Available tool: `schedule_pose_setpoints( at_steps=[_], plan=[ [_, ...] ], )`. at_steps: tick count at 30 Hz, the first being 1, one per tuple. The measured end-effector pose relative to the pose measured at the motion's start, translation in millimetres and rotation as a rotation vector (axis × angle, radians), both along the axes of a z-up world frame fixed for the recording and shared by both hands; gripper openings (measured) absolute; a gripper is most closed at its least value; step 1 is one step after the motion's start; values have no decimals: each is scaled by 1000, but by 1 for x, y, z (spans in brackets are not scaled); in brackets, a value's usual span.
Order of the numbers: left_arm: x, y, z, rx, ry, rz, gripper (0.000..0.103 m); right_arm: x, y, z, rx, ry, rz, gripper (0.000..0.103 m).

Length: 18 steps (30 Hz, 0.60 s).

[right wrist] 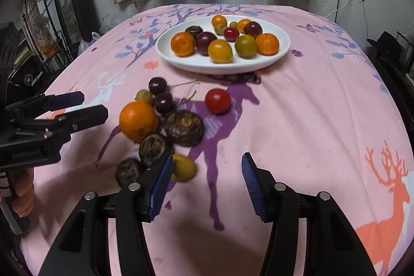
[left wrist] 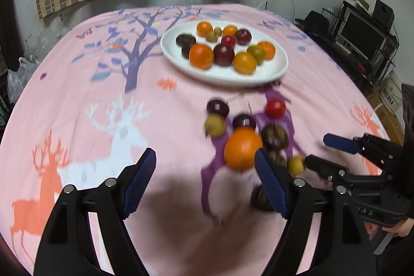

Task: Organize fruits
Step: 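Grasp a small yellow-green pear-shaped fruit with the right gripper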

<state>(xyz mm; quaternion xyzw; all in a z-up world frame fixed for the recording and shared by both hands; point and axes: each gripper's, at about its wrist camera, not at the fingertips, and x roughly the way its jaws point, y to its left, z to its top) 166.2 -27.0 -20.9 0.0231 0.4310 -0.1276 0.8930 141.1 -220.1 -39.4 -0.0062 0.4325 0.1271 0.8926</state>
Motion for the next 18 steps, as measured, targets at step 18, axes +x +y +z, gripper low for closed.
schedule_pose_setpoints(
  at_steps=[18],
  plan=[
    [-41,-15,-29,8,71,-108,77,6,31,-18,-60,34,79,38]
  ],
)
